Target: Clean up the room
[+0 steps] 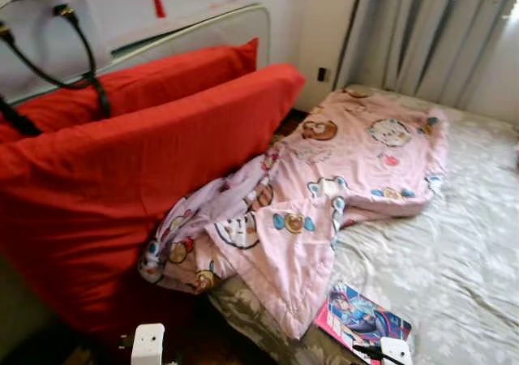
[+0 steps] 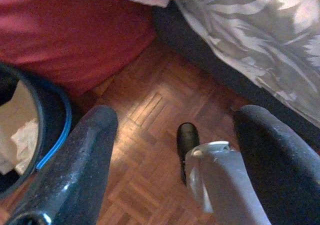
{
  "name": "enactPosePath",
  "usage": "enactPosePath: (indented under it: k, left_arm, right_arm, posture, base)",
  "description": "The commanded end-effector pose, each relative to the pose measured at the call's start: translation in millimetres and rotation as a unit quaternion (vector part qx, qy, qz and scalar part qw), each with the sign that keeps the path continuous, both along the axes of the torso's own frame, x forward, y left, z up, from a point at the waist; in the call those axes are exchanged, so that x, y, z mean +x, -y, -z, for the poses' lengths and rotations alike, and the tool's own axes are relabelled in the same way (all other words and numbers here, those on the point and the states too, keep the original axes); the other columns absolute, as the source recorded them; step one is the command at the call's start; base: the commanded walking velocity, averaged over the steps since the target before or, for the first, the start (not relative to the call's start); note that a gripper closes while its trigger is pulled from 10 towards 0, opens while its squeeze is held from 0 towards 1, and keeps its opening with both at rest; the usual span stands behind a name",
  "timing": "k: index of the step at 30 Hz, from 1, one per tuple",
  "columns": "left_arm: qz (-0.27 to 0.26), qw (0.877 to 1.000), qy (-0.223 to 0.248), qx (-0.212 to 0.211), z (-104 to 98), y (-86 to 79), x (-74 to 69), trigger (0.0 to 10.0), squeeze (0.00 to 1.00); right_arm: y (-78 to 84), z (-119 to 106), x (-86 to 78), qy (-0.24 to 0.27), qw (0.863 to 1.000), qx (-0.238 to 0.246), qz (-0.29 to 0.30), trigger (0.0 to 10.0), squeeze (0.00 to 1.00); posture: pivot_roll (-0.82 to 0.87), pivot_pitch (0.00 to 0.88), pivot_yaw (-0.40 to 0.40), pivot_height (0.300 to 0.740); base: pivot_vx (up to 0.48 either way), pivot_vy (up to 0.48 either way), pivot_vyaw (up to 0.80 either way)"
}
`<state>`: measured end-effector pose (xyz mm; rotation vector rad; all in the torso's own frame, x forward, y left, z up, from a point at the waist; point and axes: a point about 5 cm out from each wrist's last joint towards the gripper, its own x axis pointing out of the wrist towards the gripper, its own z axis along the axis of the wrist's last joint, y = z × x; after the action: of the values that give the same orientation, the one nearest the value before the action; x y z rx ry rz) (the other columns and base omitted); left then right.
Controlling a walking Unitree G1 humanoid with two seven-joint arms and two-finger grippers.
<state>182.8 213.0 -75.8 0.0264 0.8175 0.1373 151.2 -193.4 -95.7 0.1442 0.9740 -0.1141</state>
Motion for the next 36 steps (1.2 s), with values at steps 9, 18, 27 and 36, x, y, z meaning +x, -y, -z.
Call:
enactPosePath:
  k: [9,18,27,36]
  left_arm:
    - [-0.005,1.000,0.003,-0.002,-1,-1.9,0.1,10.0,0.00]
    - [-0.002,1.000,0.003,-0.001,0,-1.2,0.3,10.0,0.00]
    - [-0.001,1.000,0.004,-0.002,0,0.0,0.1,10.0,0.00]
    - [-0.003,1.000,0.005,-0.002,-1,-0.6,0.7,10.0,0.00]
  right_arm:
    - [-11.4,-2,6.9,0.018,1.000,0.008,0.009,10.0,0.00]
    - [6.1,-1,-1.6,0.016,1.000,0.001,0.012,10.0,0.00]
    - [-2.3,-2,3.5,0.018,1.000,0.003,0.004,10.0,0.00]
    - [-5.7,-2,5.0,0.018,1.000,0.003,0.003,10.0,0.00]
  posture:
    - [0.03,0.000,-0.011,0.740]
    - [0.02,0.000,-0.010,0.740]
    - [0.03,0.000,-0.012,0.740]
    - [0.02,0.000,-0.014,0.740]
  base:
    - [0.000,0.000,0.00]
    - [0.000,0.000,0.00]
    - [0.261,0.000,0.00]
    - [0.275,0.000,0.00]
